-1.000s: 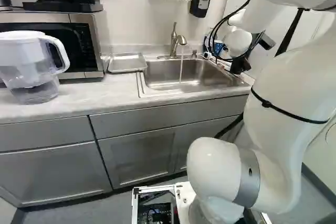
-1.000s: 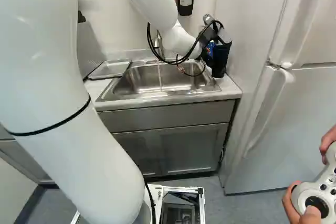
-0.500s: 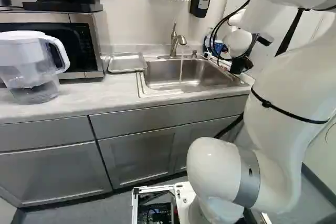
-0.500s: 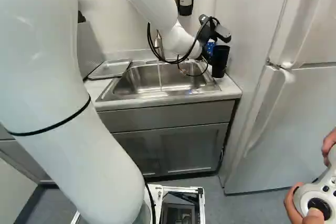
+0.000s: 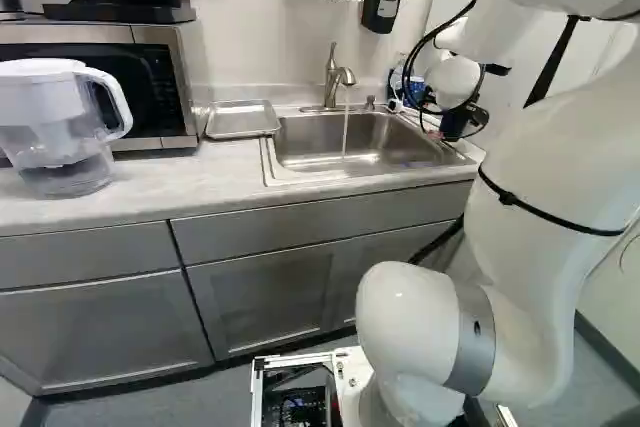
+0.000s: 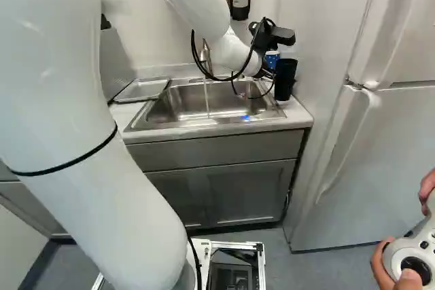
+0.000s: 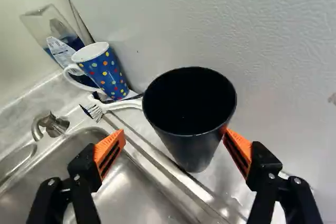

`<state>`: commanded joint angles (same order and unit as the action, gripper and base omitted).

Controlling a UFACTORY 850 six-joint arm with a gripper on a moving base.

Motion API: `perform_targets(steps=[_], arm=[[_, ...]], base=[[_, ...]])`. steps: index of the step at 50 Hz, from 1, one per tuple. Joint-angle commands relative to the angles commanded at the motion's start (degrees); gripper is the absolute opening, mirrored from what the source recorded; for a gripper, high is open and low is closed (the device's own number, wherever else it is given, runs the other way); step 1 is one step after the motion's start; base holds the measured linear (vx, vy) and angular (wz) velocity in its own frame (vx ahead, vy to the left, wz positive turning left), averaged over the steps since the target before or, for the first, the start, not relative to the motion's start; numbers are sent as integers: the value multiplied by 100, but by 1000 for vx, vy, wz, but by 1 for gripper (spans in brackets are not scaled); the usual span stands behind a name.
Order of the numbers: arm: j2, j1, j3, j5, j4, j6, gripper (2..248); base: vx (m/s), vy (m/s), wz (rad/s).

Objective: Rinse the cup and place it in the tray

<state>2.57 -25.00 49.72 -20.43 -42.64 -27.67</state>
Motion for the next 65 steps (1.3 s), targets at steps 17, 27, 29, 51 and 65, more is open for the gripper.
perform_targets(steps=[17,27,29,51,65], arm=[[0,0,0,0,0,-180,247],[21,-6,22,0,0,-180,247],[30,-11,31,0,0,-180,247],[131,-111,136,0,0,-180,247],[131,-111,136,0,0,-180,243]], base=[[0,0,0],[0,0,0],[0,0,0],[0,0,0],[0,0,0]])
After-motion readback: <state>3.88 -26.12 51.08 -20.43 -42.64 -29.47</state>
